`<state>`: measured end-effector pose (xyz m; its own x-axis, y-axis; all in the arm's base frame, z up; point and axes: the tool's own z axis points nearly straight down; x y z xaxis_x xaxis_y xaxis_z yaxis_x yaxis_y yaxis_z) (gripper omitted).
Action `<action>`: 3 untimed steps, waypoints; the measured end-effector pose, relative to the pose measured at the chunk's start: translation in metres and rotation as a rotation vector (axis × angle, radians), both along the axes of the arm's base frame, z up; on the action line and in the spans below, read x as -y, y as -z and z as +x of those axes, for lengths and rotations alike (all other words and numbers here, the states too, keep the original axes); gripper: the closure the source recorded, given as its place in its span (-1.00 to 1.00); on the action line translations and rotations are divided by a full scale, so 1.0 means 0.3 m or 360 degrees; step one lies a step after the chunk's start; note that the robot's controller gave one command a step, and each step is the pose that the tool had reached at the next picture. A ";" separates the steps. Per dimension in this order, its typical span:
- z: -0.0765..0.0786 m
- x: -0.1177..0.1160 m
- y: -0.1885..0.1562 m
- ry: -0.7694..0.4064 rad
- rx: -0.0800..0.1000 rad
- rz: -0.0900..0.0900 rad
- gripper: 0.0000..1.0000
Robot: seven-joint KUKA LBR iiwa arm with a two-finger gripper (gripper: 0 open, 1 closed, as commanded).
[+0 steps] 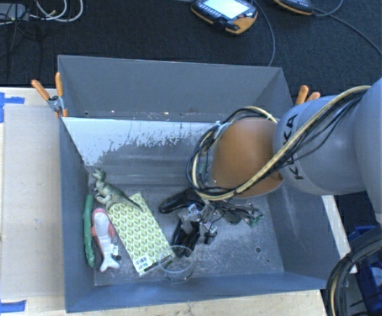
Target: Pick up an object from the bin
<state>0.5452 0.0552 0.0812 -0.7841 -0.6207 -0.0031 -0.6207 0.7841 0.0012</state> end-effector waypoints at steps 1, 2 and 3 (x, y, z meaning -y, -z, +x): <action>0.000 0.000 0.000 0.0000 0.0000 0.0000 1.00; 0.000 0.000 0.000 0.0000 0.0000 0.0000 1.00; -0.031 0.046 -0.458 0.0041 0.0010 0.0002 1.00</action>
Offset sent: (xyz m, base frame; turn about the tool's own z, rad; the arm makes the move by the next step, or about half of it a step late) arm -0.0458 0.0134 0.1236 0.0030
